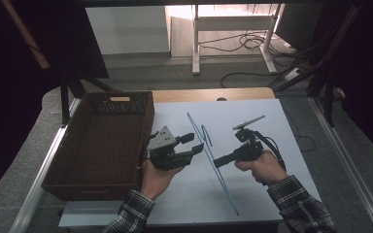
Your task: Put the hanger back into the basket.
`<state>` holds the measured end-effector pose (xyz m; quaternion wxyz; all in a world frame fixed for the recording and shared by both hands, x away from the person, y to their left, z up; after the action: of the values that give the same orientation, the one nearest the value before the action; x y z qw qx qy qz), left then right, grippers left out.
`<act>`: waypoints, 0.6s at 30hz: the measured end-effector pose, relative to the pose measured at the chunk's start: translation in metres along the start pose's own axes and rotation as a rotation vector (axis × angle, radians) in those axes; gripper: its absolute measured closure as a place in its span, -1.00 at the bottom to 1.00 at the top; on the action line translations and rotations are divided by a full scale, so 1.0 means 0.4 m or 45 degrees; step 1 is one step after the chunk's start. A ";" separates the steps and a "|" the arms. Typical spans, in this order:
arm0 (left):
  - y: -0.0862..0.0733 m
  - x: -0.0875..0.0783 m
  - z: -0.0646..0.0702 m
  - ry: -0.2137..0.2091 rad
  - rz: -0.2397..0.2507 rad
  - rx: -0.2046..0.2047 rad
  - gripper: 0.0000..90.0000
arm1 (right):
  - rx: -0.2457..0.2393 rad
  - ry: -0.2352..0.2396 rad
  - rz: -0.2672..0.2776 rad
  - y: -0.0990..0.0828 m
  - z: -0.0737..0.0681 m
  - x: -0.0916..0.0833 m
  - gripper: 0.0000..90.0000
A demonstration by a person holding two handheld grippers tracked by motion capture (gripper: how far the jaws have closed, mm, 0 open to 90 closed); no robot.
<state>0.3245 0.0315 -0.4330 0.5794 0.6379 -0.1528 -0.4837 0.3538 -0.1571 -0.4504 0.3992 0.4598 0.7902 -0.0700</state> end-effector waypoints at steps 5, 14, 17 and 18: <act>0.012 0.025 -0.005 0.000 -0.023 0.019 0.34 | -0.012 0.011 -0.010 -0.006 -0.004 0.003 0.96; 0.012 0.046 -0.009 0.001 -0.044 0.010 0.55 | -0.016 0.009 -0.012 -0.006 -0.009 0.005 0.96; 0.013 0.050 -0.006 0.010 -0.044 -0.004 0.61 | -0.018 0.012 -0.010 -0.003 -0.010 0.007 0.96; 0.014 0.050 -0.006 0.014 -0.044 -0.004 0.65 | -0.019 0.009 -0.011 -0.002 -0.011 0.009 0.96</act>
<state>0.3382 0.0160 -0.4372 0.5728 0.6422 -0.1377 -0.4903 0.3497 -0.1530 -0.4503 0.3996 0.4535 0.7941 -0.0643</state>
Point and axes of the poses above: each handheld gripper's, and its own axes: x roughly forward along the jaws, y roughly out of its top, z roughly to its right, the point moved 5 cm from there along x, roughly forward along the jaws, and after that the axes turned 10 degrees about -z, right-handed, at the moved point
